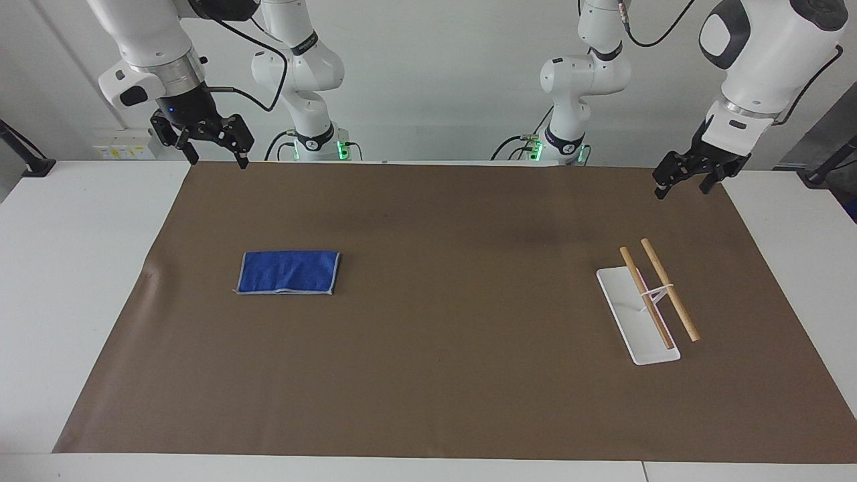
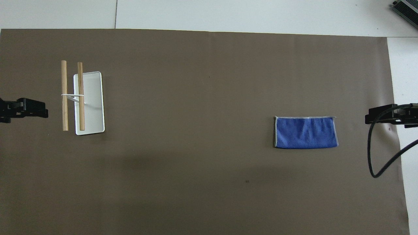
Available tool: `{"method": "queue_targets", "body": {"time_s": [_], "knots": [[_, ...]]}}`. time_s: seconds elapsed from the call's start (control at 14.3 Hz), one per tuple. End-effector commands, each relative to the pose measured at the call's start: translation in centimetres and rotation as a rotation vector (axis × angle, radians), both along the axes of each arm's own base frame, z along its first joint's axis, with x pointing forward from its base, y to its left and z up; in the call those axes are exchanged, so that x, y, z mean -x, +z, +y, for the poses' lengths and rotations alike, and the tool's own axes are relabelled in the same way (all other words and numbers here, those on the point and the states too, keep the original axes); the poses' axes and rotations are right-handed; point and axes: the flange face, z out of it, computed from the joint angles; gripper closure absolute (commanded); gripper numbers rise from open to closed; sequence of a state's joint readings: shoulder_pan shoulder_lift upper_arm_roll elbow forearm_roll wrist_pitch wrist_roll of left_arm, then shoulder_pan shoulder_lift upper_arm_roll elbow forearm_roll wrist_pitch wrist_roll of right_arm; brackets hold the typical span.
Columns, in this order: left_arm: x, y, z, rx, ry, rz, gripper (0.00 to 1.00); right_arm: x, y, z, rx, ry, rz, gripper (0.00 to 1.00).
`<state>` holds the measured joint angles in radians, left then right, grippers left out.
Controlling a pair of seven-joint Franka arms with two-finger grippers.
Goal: Right arm passes towel to left arm to hang
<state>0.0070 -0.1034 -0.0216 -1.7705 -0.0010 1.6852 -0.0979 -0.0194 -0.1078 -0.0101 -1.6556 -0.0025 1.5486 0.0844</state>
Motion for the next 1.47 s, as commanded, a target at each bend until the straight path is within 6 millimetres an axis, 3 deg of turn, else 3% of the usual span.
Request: {"method": "queue_targets", "body": {"time_s": [0.0, 0.84, 1.26, 1.4], "knots": [[0.9, 0.2, 0.3, -0.021, -0.002, 0.006, 0.00, 0.2, 0.0, 0.0, 0.012, 0.021, 0.001, 0.00], [0.9, 0.2, 0.3, -0.021, -0.002, 0.006, 0.00, 0.9, -0.6, 0.1, -0.001, 0.019, 0.022, 0.00], [0.9, 0.2, 0.2, -0.022, -0.002, 0.006, 0.00, 1.9, -2.1, -1.7, -0.006, 0.048, 0.033, 0.00], [0.9, 0.2, 0.3, -0.021, -0.001, 0.006, 0.00, 1.4, -2.9, -2.2, -0.003, 0.075, -0.015, 0.00]]}}
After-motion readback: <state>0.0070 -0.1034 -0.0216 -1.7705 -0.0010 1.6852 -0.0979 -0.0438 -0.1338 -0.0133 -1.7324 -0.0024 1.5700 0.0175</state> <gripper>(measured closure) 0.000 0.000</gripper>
